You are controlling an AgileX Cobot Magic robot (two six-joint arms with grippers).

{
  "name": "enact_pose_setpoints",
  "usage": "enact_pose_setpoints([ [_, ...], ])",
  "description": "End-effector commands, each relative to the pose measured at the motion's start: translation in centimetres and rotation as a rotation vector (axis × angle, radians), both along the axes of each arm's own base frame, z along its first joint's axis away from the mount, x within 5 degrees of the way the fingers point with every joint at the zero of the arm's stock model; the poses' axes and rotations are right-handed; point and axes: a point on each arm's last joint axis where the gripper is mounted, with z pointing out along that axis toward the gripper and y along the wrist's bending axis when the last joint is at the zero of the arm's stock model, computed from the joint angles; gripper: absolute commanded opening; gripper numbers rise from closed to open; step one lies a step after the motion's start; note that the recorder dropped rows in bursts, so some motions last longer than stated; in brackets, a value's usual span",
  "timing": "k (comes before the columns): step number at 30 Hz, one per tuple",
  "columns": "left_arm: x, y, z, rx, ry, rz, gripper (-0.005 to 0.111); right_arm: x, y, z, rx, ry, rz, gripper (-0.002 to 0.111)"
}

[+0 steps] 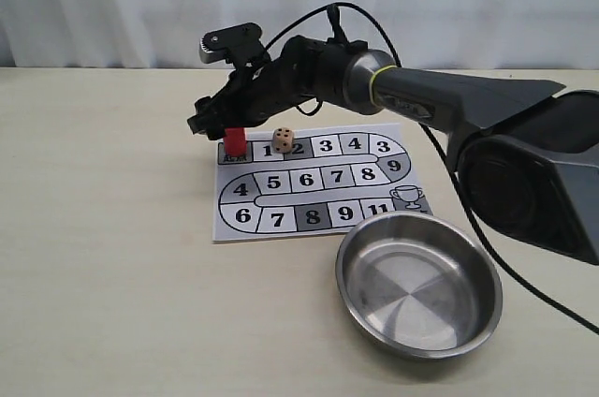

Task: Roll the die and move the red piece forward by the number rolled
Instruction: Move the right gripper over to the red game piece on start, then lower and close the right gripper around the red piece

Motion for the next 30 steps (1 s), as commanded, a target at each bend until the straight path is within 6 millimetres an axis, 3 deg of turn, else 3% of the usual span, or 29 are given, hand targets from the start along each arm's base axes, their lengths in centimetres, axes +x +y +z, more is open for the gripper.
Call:
enact_pose_setpoints([
  [1, 0.0, 0.0, 0.3, 0.002, -0.018, -0.008, 0.000, 0.3, -0.1, -0.1, 0.014, -0.004, -0.052, 0.076],
  [14, 0.0, 0.0, 0.3, 0.002, -0.018, -0.008, 0.000, 0.5, -0.2, -2.3, -0.014, 0.015, -0.072, 0.072],
  [21, 0.0, 0.0, 0.3, 0.002, -0.018, -0.008, 0.000, 0.5, -0.2, -2.3, -0.014, 0.015, -0.072, 0.043],
  [25, 0.0, 0.0, 0.3, 0.002, -0.018, -0.008, 0.000, 0.4, -0.2, -2.4, -0.019, 0.024, -0.069, 0.007],
  [30, 0.0, 0.0, 0.3, 0.002, -0.018, -0.008, 0.000, 0.8, -1.7, 0.3, -0.023, 0.027, -0.078, 0.004],
])
